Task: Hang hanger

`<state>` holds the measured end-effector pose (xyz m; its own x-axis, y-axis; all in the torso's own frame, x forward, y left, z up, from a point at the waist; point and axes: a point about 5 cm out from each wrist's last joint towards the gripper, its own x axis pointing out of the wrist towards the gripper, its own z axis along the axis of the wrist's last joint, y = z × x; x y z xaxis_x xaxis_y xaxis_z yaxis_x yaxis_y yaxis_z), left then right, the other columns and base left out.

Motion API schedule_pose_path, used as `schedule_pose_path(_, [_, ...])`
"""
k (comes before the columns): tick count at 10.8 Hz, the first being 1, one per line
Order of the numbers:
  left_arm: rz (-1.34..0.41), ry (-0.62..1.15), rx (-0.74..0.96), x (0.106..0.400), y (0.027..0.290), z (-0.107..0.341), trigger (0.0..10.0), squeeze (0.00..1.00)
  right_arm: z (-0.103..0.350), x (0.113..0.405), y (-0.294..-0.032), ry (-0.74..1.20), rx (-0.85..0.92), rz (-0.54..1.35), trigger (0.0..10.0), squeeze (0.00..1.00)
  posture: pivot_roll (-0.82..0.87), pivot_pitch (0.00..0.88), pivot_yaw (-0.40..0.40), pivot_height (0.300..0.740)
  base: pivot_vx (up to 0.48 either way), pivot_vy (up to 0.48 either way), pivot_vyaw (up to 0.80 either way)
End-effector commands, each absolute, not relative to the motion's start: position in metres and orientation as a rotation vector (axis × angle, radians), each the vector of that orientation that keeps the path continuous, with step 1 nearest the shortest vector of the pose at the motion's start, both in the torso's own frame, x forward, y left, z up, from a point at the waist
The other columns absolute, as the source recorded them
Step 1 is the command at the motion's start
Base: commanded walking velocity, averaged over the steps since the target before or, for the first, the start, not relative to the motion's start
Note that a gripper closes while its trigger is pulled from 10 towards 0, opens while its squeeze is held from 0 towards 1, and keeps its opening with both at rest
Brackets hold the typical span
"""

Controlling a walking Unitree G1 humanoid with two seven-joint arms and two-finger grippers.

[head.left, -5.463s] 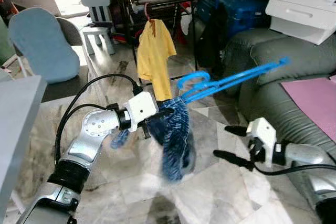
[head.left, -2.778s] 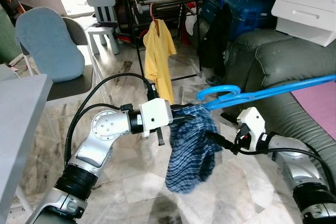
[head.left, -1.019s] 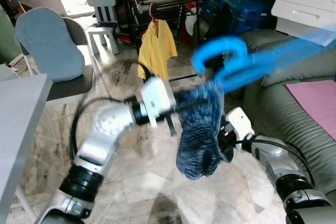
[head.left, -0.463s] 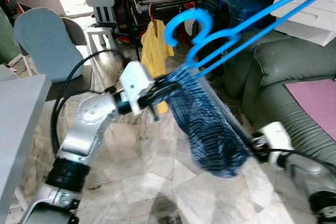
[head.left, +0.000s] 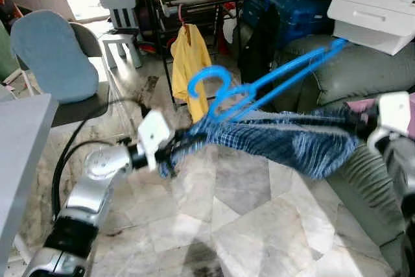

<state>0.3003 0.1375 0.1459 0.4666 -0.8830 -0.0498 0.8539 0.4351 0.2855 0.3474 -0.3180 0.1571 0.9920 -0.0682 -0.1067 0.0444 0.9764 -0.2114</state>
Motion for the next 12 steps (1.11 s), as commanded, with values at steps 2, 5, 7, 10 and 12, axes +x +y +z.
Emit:
schedule_pose_path(2, [-1.123, -0.050, 0.258, 0.291, 0.143, 0.130, 0.0, 0.00, 0.186, 0.361, -0.320, 0.040, -0.156, -0.158, 0.0, 0.00, -0.17, 0.000, 0.042, 0.740, 0.000, 0.000, 0.00])
schedule_pose_path(5, [-1.243, 0.037, 0.246, 0.278, 0.135, 0.109, 0.0, 0.00, 0.190, 0.369, -0.307, 0.032, -0.155, -0.143, 0.0, 0.00, -0.18, 0.000, 0.039, 0.740, 0.000, 0.000, 0.00])
schedule_pose_path(7, [-1.254, 0.088, 0.252, 0.276, 0.136, 0.096, 0.0, 0.00, 0.184, 0.368, -0.305, 0.045, -0.154, -0.140, 0.0, 0.00, -0.18, 0.000, 0.040, 0.740, 0.000, 0.000, 0.00])
schedule_pose_path(10, [-1.216, 0.154, 0.306, 0.281, 0.137, 0.077, 0.0, 0.00, 0.186, 0.370, -0.300, 0.043, -0.151, -0.113, 0.0, 0.00, -0.19, 0.000, 0.040, 0.740, 0.000, 0.000, 0.00])
schedule_pose_path(12, [-1.090, 0.221, 0.418, 0.289, 0.144, 0.060, 0.0, 0.00, 0.184, 0.371, -0.295, 0.042, -0.154, -0.080, 0.0, 0.00, -0.18, 0.000, 0.039, 0.740, 0.000, 0.000, 0.00])
